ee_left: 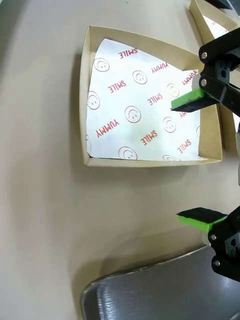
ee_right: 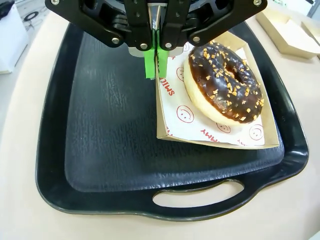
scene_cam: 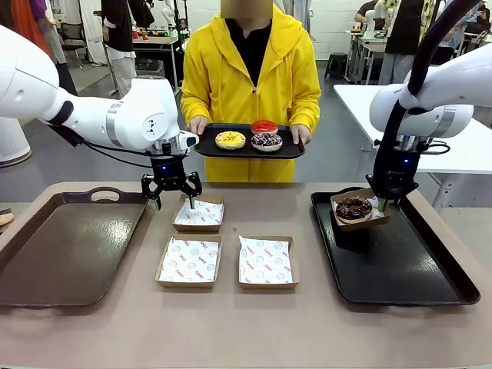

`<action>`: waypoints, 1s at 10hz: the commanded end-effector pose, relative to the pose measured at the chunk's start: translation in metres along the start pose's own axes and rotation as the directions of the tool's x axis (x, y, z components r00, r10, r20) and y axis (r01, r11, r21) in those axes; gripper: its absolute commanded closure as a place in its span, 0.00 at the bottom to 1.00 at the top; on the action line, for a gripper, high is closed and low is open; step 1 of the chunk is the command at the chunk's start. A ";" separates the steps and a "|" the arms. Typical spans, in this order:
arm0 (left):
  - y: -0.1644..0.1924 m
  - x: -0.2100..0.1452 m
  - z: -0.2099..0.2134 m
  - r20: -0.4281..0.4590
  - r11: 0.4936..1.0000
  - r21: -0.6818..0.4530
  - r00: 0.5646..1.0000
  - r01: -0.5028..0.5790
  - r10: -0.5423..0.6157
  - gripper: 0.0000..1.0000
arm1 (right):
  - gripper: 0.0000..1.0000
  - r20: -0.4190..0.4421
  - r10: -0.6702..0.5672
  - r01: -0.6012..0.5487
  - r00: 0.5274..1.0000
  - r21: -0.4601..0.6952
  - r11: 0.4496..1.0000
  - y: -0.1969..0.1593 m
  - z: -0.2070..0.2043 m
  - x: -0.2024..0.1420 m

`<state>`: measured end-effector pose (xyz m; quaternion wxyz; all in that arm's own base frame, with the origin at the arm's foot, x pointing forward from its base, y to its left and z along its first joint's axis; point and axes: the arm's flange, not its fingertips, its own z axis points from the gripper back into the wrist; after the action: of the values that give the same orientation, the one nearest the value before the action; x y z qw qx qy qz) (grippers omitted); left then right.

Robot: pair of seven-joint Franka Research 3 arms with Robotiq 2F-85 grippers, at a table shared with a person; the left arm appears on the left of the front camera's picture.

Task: Individually package the donuts and arrange them on the tray.
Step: Place the picked Paper togo box on the Handle tray while simultaneously picking up another Paper togo box from the table with the other hand.

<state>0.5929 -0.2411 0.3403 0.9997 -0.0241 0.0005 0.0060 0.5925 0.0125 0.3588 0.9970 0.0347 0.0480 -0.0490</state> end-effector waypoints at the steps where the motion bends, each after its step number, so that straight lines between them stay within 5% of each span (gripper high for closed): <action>1: 0.005 0.007 -0.008 0.026 0.999 -0.012 0.999 0.046 -0.046 0.00 | 0.98 -0.015 0.026 -0.025 1.000 0.034 0.999 -0.004 0.002 0.005; 3: 0.005 0.009 -0.010 0.041 0.998 -0.013 0.997 0.058 -0.058 0.00 | 0.98 -0.017 0.042 -0.041 0.999 0.042 0.998 -0.003 0.001 0.004; 4: 0.006 0.008 -0.010 0.053 0.997 -0.030 0.996 0.071 -0.069 0.11 | 0.66 -0.020 0.052 -0.051 0.998 0.042 0.998 -0.003 0.001 0.004; 5: 0.006 0.008 -0.009 0.051 0.997 -0.030 0.996 0.071 -0.069 0.60 | 0.38 -0.023 0.053 -0.052 0.998 0.048 0.997 -0.003 0.001 0.004; 6: 0.006 0.008 -0.008 0.051 0.997 -0.032 0.996 0.069 -0.067 0.71 | 0.06 -0.026 0.053 -0.052 0.998 0.050 0.997 -0.003 0.000 0.004; 7: 0.006 0.008 -0.009 0.050 0.997 -0.029 0.997 0.067 -0.066 1.00 | 0.00 -0.027 0.051 -0.049 0.998 0.056 0.997 -0.003 0.000 0.004; 10: 0.007 0.009 -0.010 0.042 0.997 -0.024 0.997 0.071 -0.070 0.94 | 0.03 -0.032 0.045 -0.043 0.998 0.066 0.997 -0.003 -0.001 0.004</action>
<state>0.6008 -0.2395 0.3308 0.9991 -0.0332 -0.0202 -0.0189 0.5904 0.0124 0.3573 0.9963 0.0531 0.0574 -0.0347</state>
